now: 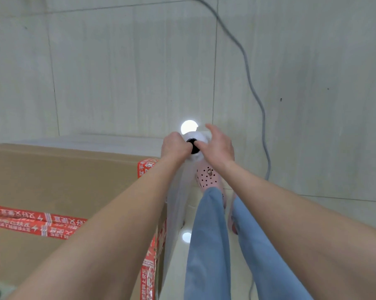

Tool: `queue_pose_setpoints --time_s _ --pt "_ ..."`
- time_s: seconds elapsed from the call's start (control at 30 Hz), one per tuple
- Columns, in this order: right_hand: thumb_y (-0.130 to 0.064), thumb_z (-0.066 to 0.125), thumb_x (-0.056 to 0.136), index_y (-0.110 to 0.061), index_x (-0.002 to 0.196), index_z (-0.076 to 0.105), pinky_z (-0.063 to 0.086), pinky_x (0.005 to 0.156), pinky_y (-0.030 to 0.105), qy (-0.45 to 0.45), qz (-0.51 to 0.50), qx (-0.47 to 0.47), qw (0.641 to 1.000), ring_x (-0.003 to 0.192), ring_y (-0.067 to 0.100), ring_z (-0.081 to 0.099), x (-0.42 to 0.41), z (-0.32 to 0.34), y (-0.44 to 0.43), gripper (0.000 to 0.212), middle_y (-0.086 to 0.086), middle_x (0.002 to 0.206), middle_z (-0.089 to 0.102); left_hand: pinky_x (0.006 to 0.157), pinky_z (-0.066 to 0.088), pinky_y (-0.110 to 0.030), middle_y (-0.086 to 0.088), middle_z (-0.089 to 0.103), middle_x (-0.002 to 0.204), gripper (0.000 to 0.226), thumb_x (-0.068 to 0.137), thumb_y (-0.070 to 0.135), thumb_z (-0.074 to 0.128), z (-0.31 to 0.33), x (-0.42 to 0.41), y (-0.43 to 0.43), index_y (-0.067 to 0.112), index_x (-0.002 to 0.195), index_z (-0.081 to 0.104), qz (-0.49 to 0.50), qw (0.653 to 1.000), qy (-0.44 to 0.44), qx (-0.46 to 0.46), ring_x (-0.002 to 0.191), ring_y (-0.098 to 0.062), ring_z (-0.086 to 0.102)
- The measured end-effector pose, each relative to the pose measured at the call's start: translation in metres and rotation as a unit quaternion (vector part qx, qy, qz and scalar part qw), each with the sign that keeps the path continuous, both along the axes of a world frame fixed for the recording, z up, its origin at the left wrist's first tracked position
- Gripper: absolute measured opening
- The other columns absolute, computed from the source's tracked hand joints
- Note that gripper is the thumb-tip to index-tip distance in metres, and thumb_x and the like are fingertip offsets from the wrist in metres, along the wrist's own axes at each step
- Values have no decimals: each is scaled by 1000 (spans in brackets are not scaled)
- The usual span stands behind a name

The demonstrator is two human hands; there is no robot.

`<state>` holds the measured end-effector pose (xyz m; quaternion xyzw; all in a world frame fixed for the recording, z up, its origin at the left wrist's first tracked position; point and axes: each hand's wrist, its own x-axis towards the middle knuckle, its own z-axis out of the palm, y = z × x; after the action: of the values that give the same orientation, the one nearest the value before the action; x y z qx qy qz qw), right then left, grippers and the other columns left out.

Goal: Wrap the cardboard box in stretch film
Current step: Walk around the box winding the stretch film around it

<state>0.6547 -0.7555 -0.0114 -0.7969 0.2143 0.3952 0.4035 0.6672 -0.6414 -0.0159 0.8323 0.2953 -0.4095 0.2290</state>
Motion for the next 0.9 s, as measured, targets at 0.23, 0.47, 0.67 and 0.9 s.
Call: queue_pose_setpoints --time_s 0.23,0.47,0.67,0.9 --pt "-20 59 84 -19 126 49 46 69 29 99 -73 24 992 93 27 57 5 1 11 43 1 105 51 72 46 -29 -9 65 101 23 85 12 53 -1 20 6 9 105 64 -192 981 -7 -19 101 -30 58" --pt "-12 53 81 -21 77 50 27 47 25 44 -17 -4 999 79 26 48 21 1 20 11 2 86 53 48 31 -26 -2 42 62 7 76 3 52 -11 41 8 9 72 53 -338 940 -28 25 68 -27 48" --pt "-13 52 85 -25 126 55 39 81 28 5 49 -34 998 110 25 56 53 2 30 42 2 117 63 49 42 -31 -6 52 60 19 77 8 52 -12 51 25 7 59 48 -149 988 -48 6 63 -28 54" --pt "-34 63 82 -20 134 42 47 86 33 59 -92 28 994 102 23 55 58 -4 45 58 1 116 54 58 56 -33 -16 70 81 15 81 9 55 -6 64 45 -1 87 65 88 995 -48 -30 54 -27 67"
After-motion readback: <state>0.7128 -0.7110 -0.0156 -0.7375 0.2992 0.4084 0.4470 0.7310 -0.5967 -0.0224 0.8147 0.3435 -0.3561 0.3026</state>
